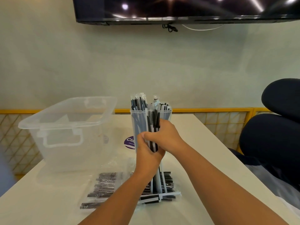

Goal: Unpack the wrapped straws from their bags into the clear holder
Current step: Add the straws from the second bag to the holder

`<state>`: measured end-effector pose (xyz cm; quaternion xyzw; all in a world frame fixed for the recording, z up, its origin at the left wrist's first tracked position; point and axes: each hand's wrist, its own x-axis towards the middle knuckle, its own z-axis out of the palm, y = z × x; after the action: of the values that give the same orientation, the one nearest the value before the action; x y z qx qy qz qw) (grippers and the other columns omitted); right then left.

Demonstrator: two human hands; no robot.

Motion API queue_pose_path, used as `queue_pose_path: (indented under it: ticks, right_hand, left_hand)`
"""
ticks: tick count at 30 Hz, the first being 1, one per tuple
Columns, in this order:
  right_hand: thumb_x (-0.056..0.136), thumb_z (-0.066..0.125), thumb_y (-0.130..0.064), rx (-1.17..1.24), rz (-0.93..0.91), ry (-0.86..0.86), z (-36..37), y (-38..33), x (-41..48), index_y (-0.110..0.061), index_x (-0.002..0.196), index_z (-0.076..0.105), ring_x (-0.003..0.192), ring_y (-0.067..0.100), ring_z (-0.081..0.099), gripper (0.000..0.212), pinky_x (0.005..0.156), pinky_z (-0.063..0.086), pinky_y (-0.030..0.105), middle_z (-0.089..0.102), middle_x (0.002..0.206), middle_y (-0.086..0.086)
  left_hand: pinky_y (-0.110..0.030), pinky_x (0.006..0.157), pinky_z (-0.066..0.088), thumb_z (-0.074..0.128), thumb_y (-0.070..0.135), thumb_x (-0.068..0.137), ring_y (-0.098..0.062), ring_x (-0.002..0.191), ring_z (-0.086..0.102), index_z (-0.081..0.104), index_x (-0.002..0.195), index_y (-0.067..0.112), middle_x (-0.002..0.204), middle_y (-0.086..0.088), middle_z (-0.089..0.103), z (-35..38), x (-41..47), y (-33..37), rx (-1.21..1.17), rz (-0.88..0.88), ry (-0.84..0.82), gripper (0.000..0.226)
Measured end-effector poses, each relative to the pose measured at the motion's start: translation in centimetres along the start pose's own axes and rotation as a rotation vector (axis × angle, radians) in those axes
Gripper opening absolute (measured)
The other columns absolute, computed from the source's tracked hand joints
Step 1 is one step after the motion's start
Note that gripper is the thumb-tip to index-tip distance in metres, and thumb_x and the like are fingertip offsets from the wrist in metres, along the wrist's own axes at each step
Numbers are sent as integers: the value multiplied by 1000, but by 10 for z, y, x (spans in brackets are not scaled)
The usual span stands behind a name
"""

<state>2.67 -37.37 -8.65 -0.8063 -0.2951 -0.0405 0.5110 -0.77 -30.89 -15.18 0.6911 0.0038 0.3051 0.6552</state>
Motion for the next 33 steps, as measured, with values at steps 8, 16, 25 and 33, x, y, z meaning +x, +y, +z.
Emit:
queue_pose_path:
  ticks: [8,16,25,33]
  right_hand:
    - [77,64,-11,-1,-27,75,-18,-24,13,-20,59,46,51,10,45,27,52,40,23,46,53,-6]
    - [76,65,-11,103,-78,48,-51,-63,43,-14,68,49,56,14,45,18,56,42,28,44,58,-2]
    - [77,63,-10,70,-185,213,-82,-106,83,-15,64,44,55,14,46,24,51,41,25,43,60,0]
    - [75,60,-14,71,-205,588,-105,-95,127,-19,58,35,49,10,36,31,47,32,21,36,56,-5]
  left_hand:
    - [-12,58,48,64,9,85,-11,70,58,53,83,30,74,3,59,-1,10,14,88,-58,-70,23]
    - [-8,48,43,62,14,86,-2,48,53,52,76,19,63,-2,56,1,39,60,151,-11,-148,16]
    - [-23,72,48,70,23,81,-12,80,63,57,96,20,85,-2,67,3,100,96,173,104,-191,20]
    - [-28,86,39,58,43,88,-11,98,51,62,98,20,102,4,56,-37,136,50,724,176,-89,26]
